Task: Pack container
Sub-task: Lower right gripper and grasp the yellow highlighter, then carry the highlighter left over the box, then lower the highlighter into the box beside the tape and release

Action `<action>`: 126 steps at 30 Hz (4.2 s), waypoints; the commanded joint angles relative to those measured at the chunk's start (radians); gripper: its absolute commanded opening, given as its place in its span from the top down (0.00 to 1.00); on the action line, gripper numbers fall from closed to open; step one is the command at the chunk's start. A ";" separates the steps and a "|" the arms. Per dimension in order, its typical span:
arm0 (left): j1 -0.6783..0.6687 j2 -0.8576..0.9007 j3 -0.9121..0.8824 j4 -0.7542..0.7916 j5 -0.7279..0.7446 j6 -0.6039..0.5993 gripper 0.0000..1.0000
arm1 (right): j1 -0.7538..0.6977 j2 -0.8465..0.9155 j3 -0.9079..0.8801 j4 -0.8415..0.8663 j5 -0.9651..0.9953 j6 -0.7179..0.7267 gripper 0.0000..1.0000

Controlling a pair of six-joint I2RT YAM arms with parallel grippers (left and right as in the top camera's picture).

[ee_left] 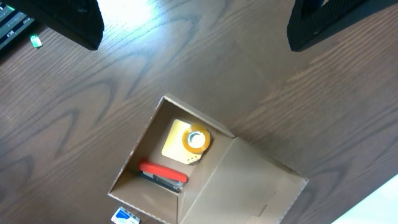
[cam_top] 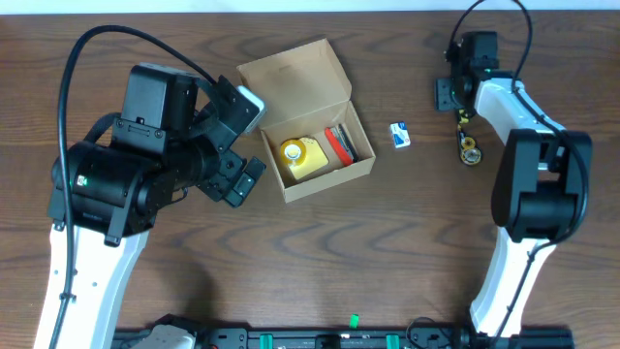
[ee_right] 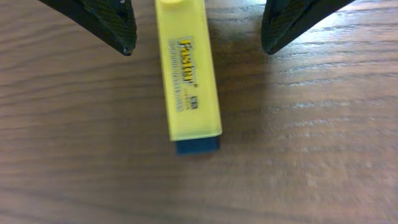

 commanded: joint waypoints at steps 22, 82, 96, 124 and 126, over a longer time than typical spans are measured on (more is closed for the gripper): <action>0.001 0.001 0.016 -0.003 -0.006 0.006 0.05 | -0.014 0.060 0.010 -0.023 -0.049 0.091 0.88; 0.001 0.001 0.016 -0.003 -0.006 0.006 0.05 | 0.593 -0.238 0.068 -0.579 -0.459 -1.137 0.99; 0.001 0.001 0.016 -0.003 -0.006 0.006 0.05 | 0.594 -0.154 0.068 -0.588 -0.451 -1.217 0.99; 0.001 0.001 0.016 -0.003 -0.006 0.006 0.05 | 0.594 -0.118 0.067 -0.563 -0.451 -1.279 0.99; 0.001 0.001 0.016 -0.003 -0.006 0.006 0.05 | 0.594 -0.109 0.067 -0.551 -0.451 -1.279 0.99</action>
